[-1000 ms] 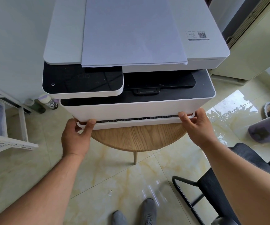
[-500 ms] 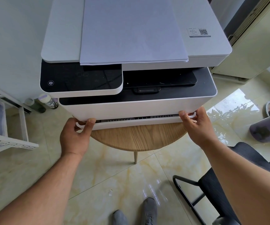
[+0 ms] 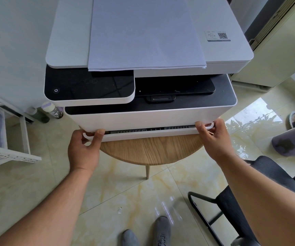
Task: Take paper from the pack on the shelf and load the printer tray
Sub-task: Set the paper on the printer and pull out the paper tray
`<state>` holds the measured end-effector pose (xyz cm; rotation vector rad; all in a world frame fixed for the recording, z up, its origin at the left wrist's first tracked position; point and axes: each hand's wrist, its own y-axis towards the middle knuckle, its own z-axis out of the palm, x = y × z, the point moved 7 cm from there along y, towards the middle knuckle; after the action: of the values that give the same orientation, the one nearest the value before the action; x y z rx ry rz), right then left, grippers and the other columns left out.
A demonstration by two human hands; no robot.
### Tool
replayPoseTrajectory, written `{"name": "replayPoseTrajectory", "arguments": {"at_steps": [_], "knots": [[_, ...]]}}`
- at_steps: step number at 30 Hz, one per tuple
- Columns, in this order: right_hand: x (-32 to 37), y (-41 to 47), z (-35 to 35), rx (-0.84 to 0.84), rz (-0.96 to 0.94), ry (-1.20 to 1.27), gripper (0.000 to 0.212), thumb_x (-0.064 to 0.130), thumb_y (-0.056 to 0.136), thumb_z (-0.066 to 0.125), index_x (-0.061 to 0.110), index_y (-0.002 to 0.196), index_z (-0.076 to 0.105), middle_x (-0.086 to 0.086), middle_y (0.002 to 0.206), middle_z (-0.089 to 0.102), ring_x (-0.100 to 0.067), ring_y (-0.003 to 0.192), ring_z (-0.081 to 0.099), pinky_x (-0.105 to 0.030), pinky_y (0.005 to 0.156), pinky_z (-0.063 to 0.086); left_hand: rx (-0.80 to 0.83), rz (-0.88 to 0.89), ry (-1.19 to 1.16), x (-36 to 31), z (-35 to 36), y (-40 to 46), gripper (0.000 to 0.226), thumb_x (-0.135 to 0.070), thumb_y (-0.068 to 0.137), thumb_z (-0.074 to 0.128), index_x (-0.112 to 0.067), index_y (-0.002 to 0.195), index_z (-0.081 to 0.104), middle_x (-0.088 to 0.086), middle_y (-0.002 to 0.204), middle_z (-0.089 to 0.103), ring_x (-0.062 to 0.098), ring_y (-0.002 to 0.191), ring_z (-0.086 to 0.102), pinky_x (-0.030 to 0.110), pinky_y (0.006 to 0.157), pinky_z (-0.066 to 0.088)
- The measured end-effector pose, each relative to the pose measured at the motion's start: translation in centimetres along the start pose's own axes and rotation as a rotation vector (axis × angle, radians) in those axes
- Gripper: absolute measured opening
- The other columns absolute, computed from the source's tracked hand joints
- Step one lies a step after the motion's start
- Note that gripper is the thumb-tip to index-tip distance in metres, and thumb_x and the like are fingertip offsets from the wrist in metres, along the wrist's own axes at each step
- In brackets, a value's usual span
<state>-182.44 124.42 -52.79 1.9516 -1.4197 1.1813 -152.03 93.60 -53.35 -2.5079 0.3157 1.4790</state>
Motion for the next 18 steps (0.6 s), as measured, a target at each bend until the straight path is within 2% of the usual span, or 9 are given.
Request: {"name": "replayPoseTrajectory", "arguments": {"at_steps": [3,7,14,16,18], "knots": [[0.2,0.0,0.0,0.016,-0.016,-0.02,0.035,0.041,0.097,0.067,0.012,0.109,0.05,0.014,0.089,0.054,0.001,0.08,0.053,-0.001,0.057,0.04,0.013,0.002,0.012,0.2,0.0,0.2,0.035,-0.044,0.09,0.076,-0.015,0.091,0.057,-0.004,0.087,0.058,0.021,0.09,0.054,0.026,0.067,0.043],[0.3,0.2,0.0,0.017,-0.025,-0.038,0.036,0.044,0.097,0.066,0.015,0.112,0.052,0.018,0.094,0.057,0.004,0.083,0.055,-0.007,0.058,0.041,0.012,0.007,0.038,0.3,-0.1,0.6,0.035,-0.045,0.089,0.076,-0.016,0.088,0.056,-0.001,0.087,0.059,0.022,0.088,0.054,0.023,0.066,0.043],[0.4,0.3,0.1,0.025,-0.029,-0.026,0.035,0.04,0.098,0.067,0.014,0.115,0.053,0.017,0.096,0.057,0.002,0.086,0.055,0.001,0.06,0.041,-0.007,0.002,0.034,0.1,-0.1,0.5,0.035,-0.044,0.09,0.077,-0.016,0.087,0.056,-0.002,0.085,0.057,0.021,0.085,0.052,0.022,0.064,0.041],[0.3,0.1,0.2,0.023,-0.028,-0.039,0.033,0.042,0.098,0.066,0.014,0.111,0.053,0.015,0.092,0.056,0.0,0.082,0.054,-0.005,0.059,0.043,-0.008,-0.005,0.033,0.2,-0.1,0.2,0.036,-0.043,0.091,0.076,-0.014,0.086,0.055,-0.001,0.084,0.056,0.021,0.082,0.051,0.024,0.064,0.041],[-0.4,-0.2,0.3,-0.026,-0.021,-0.09,0.043,0.05,0.098,0.064,0.009,0.096,0.052,0.006,0.082,0.051,-0.011,0.072,0.048,-0.023,0.061,0.043,-0.016,-0.028,0.009,0.9,0.2,-0.6,0.039,-0.043,0.094,0.072,-0.011,0.084,0.054,-0.002,0.078,0.055,0.021,0.076,0.051,0.03,0.064,0.04]]}}
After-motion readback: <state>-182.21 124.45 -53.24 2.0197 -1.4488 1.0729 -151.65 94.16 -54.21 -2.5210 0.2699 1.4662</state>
